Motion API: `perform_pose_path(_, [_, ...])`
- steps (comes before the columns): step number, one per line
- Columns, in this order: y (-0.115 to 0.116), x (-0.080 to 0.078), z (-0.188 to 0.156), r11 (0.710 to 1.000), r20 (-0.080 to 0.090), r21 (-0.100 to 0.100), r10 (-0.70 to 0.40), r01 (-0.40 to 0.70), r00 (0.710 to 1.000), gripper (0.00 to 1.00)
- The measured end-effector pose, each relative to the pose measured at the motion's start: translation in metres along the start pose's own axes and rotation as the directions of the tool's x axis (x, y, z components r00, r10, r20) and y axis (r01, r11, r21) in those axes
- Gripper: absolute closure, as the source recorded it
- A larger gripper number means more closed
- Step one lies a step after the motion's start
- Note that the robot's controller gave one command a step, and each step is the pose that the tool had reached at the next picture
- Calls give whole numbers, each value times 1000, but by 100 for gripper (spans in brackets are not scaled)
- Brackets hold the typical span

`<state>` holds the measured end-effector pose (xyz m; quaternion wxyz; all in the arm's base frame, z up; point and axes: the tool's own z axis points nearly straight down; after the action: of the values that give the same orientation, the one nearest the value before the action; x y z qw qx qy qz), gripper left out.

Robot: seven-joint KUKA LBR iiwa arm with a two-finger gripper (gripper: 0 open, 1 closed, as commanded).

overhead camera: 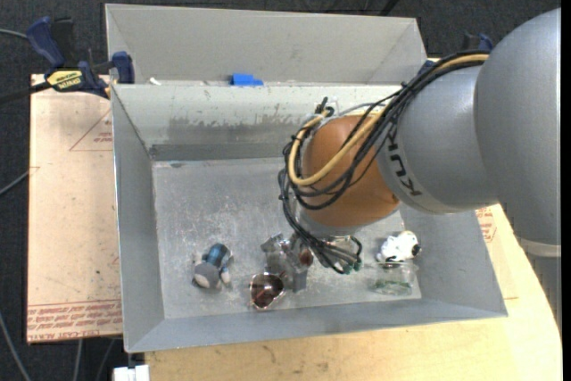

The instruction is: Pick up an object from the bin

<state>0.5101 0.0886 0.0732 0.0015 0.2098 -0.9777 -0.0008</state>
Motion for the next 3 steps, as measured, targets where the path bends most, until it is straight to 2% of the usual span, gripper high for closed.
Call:
perform_pose_path(1, [0, 1, -17, 1000, -2, 0, 1, -1, 1000, 100])
perform_pose_path(2, [0, -2, -27, 1000, 7, 2, 1, -1, 1000, 100])
perform_pose_path(3, [0, -1, -33, 1000, 5, 2, 1, -1, 1000, 100])
